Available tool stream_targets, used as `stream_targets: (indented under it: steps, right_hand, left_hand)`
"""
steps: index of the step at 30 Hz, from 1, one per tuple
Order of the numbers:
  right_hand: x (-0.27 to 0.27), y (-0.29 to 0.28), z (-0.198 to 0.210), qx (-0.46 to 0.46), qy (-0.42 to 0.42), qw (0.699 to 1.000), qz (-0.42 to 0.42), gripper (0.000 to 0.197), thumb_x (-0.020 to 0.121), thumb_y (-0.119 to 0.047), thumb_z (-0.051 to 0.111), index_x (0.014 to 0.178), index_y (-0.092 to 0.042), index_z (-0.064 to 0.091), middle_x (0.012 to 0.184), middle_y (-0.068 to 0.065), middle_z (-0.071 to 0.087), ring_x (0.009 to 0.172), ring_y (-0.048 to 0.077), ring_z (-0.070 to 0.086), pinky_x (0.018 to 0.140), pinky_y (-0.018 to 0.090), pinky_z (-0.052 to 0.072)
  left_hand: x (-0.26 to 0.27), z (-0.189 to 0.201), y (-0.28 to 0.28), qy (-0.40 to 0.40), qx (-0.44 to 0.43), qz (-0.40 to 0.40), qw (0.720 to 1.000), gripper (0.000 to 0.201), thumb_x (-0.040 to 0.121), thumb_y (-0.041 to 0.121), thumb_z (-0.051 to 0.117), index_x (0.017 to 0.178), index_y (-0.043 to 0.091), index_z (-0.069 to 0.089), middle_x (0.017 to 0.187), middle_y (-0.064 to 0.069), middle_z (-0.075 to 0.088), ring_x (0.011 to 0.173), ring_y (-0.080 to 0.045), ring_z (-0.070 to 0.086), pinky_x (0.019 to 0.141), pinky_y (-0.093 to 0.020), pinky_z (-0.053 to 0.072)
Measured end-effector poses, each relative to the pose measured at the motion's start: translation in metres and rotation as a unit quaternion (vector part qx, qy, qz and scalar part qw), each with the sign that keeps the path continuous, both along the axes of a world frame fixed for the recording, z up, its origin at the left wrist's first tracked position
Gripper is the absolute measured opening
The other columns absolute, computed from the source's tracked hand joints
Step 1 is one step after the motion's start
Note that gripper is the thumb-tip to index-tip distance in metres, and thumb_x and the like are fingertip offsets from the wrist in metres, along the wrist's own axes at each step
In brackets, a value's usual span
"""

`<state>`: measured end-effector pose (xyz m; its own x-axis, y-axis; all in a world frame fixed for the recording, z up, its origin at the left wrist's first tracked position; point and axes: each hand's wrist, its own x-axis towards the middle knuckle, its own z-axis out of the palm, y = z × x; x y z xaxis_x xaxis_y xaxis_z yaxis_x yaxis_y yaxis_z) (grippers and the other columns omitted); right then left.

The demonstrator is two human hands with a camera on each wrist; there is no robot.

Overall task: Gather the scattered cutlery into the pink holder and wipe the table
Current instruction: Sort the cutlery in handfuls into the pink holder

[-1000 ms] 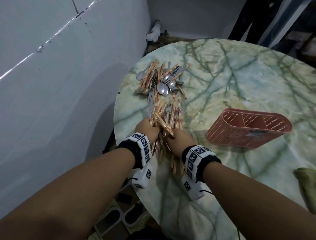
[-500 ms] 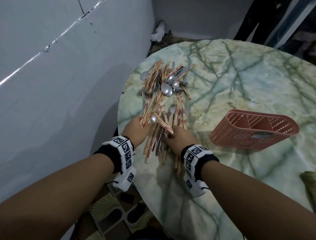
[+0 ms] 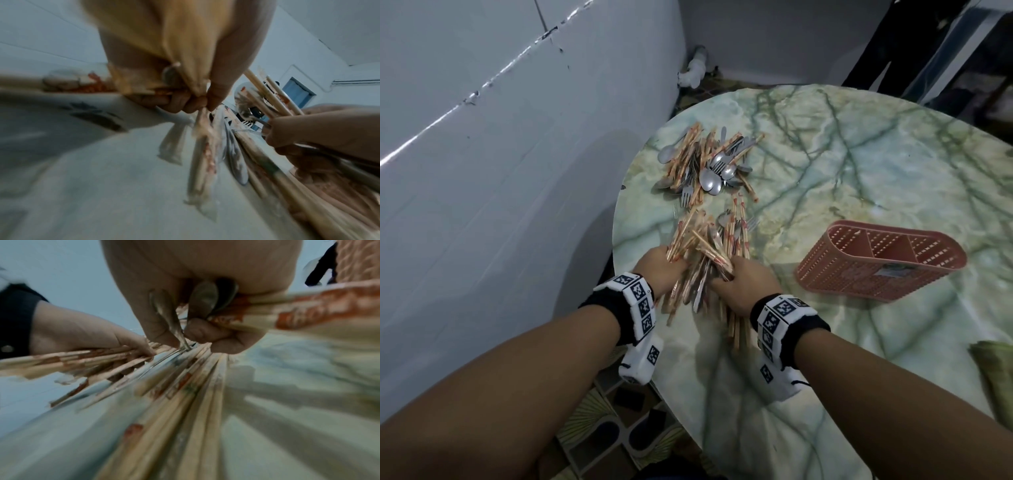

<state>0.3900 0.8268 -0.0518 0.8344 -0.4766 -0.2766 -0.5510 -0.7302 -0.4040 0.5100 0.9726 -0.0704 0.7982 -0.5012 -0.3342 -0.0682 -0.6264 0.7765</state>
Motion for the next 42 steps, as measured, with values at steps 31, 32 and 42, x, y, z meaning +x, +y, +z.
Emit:
stream_targets:
  steps: [31, 32, 42]
  right_hand:
    - [0.022, 0.029, 0.005, 0.12, -0.089, 0.983, -0.109, 0.034, 0.1, -0.031, 0.06, 0.109, -0.013, 0.033, 0.096, 0.013, 0.065, 0.079, 0.031, 0.06, 0.071, 0.039, 0.053]
    - [0.024, 0.031, 0.003, 0.112, -0.082, 0.985, -0.105, 0.038, 0.098, -0.032, 0.063, 0.107, -0.014, 0.031, 0.093, 0.012, 0.064, 0.077, 0.03, 0.06, 0.068, 0.038, 0.052]
    - [0.025, 0.023, -0.001, 0.131, -0.056, 0.981, -0.134, 0.049, 0.093, -0.032, 0.069, 0.125, -0.005, 0.043, 0.109, 0.013, 0.065, 0.092, 0.032, 0.063, 0.071, 0.03, 0.042]
  left_hand:
    - [-0.008, 0.018, 0.016, -0.032, -0.024, 0.051, 0.998, 0.014, 0.098, 0.027, 0.054, 0.098, 0.014, 0.053, 0.083, -0.005, 0.064, 0.074, -0.023, 0.06, 0.063, -0.03, 0.046]
    - [-0.007, 0.016, 0.019, -0.022, -0.027, 0.056, 0.998, 0.016, 0.097, 0.028, 0.054, 0.106, 0.015, 0.052, 0.089, -0.005, 0.067, 0.079, -0.024, 0.063, 0.071, -0.034, 0.051]
    - [-0.018, 0.0, 0.003, -0.003, -0.044, 0.052, 0.998, 0.029, 0.083, 0.037, 0.079, 0.101, 0.017, 0.067, 0.087, -0.001, 0.071, 0.079, -0.021, 0.067, 0.072, -0.034, 0.056]
